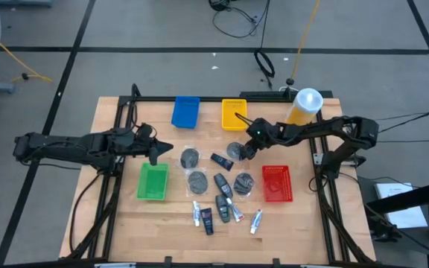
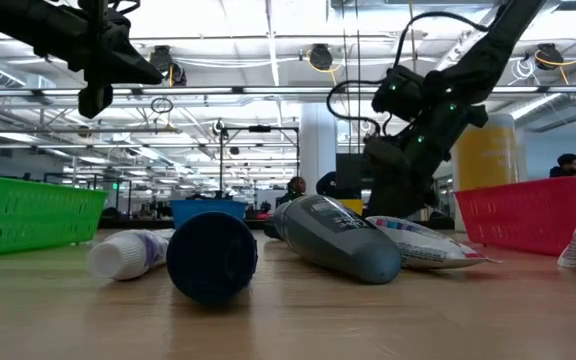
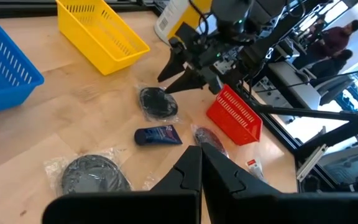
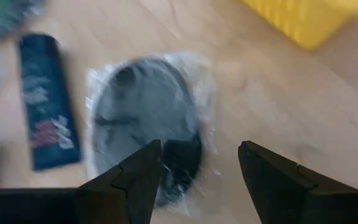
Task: Pick & Place Travel size toiletries
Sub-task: Put the black hairbrush into the yellow bin
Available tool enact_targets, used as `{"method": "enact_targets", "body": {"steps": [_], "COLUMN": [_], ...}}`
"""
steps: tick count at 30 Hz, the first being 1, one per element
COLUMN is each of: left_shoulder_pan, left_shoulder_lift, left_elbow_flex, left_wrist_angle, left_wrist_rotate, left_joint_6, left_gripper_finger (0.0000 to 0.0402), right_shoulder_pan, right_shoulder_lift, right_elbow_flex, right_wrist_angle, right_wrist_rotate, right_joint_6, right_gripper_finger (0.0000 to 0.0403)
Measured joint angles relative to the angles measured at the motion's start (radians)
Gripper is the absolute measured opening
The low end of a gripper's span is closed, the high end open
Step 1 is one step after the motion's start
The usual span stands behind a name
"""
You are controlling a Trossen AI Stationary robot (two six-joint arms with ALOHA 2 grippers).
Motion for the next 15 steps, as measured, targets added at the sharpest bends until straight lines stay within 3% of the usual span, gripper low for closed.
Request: {"method": "enact_targets", "body": {"steps": [8, 15], "left_shoulder_pan": [0.0, 0.0], "left_shoulder_lift": [0.0, 0.0], "left_elbow_flex": [0.0, 0.0], "left_wrist_angle": [0.0, -0.001], "left_wrist_rotate": [0.0, 0.0], "left_joint_6": [0.006, 0.019], "left_gripper_finger": [0.0001, 0.0001], "right_shoulder_pan": [0.005, 0.01], "right_shoulder_lift": [0.089, 0.136], "right_elbow_flex": [0.004, 0.004], "right_wrist_angle": [0.03, -0.016], "right_wrist_rotate": [-0.108, -0.132], "right_joint_6": [-0.018, 0.05], "right_gripper_finger": [0.0206, 0.0133]}}
